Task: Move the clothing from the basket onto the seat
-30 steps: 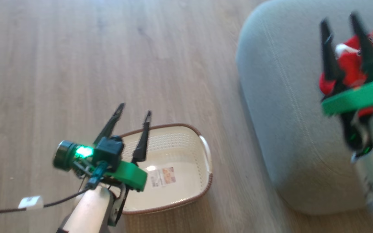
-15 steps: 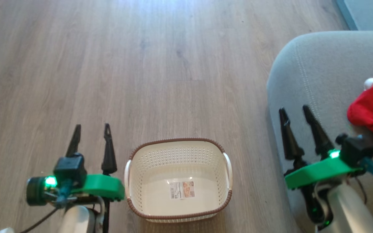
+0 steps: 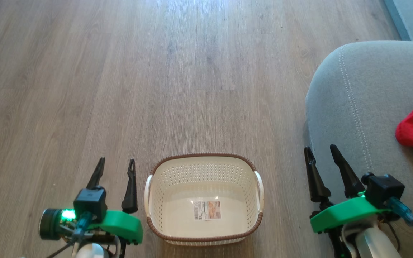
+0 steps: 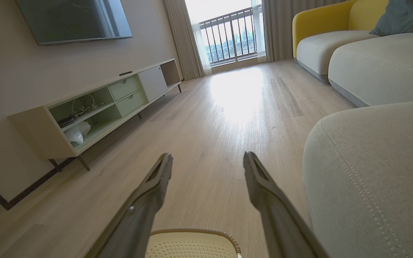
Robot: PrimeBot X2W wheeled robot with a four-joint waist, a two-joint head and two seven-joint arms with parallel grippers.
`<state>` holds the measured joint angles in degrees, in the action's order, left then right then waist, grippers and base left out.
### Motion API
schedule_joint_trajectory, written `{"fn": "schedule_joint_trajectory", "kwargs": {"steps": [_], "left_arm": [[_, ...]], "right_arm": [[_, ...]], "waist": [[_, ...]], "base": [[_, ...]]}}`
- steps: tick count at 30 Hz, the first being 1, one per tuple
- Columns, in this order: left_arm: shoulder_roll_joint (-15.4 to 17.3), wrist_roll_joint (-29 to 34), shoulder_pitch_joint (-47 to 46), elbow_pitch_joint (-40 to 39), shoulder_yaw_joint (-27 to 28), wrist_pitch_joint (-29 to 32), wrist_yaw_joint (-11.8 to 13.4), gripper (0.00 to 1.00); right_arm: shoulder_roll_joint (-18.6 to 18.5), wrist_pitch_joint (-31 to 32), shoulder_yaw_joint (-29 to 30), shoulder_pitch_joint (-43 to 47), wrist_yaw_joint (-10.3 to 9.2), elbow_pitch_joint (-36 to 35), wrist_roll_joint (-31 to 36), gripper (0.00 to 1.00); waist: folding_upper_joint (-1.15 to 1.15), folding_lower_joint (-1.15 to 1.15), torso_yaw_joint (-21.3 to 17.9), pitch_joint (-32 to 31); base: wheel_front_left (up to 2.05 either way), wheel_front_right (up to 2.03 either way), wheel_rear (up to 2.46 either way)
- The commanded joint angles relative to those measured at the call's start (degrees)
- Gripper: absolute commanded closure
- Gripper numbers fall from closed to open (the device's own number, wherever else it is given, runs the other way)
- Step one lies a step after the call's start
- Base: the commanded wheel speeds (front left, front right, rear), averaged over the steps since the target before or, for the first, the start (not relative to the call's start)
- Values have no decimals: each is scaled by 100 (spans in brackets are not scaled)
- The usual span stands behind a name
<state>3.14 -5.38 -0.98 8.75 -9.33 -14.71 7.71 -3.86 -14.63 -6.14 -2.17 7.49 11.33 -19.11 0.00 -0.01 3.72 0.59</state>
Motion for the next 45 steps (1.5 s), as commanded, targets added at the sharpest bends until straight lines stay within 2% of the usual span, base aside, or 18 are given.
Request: {"fn": "schedule_joint_trajectory", "kwargs": {"steps": [1,4,6,17,29,30,33,45], "left_arm": [[-24,119,-170,-95,136,-29,-21,0],[-24,112,-152,-50,104,-29,-66,0],[-25,-116,-133,9,133,-29,-200,0],[-25,-385,-161,148,244,-29,-583,0],[-26,-783,-145,274,348,-29,-866,0],[-16,-769,1,478,158,0,-859,100],[-17,-791,56,724,156,10,-857,100],[-17,-1553,-2,710,295,215,-921,100]], "right_arm": [[32,-37,-76,-106,0,-190,68,0],[67,-37,-7,-82,0,-165,126,0],[85,-37,66,-77,0,-107,154,0],[97,-37,75,-130,0,-63,61,0],[98,-37,27,-126,0,-34,0,0],[74,1,179,41,1,148,35,100],[74,6,174,98,1,390,16,100],[37,168,228,54,1,374,-737,100]], "waist": [[0,1,3,7],[0,1,-4,18],[0,1,-12,33],[0,1,-43,90],[0,1,-54,56],[0,1,-54,55],[0,1,-56,54],[0,1,-86,45]], "base": [[0,0,0],[0,0,0],[0,0,0],[0,0,0],[0,0,0],[0,0,0],[0,0,0],[0,0,0]]}}
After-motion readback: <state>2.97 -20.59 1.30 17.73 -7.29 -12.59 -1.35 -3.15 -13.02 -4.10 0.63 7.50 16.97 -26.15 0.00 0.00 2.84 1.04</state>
